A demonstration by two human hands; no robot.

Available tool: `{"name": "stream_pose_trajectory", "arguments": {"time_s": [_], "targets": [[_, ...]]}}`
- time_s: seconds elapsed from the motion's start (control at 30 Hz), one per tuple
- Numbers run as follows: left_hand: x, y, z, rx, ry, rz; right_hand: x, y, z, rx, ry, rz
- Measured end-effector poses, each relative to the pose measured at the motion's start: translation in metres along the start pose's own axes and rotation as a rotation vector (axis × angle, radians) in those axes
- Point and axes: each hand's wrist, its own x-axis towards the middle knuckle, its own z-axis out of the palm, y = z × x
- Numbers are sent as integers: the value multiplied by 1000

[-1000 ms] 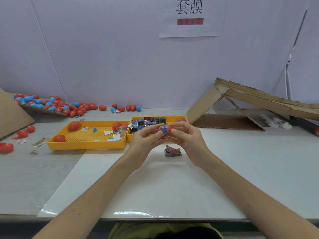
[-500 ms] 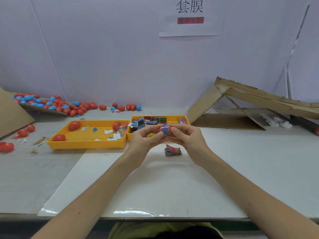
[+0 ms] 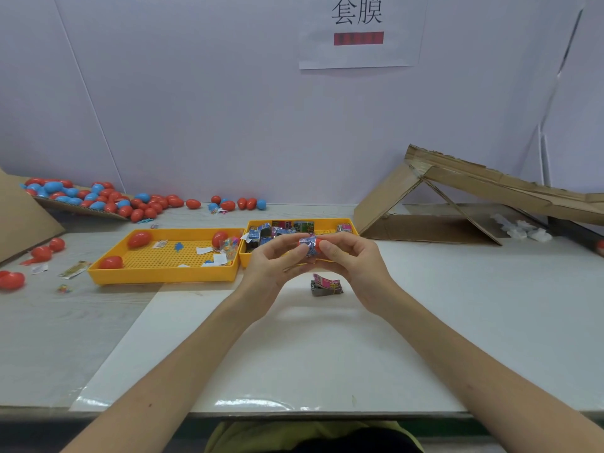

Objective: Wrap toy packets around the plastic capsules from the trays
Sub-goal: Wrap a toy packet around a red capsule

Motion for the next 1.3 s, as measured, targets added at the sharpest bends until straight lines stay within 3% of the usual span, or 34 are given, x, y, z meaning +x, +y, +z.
{"name": "stream_pose_trajectory", "arguments": {"time_s": [0.6, 0.97, 1.3], "targets": [[0, 0, -2, -25, 71, -10, 2, 4, 0, -19, 18, 55], [0, 2, -1, -44, -27, 8, 2, 1, -1, 19, 44, 41], [-1, 0, -1, 296, 42, 158, 2, 2, -2, -44, 50, 87]]}}
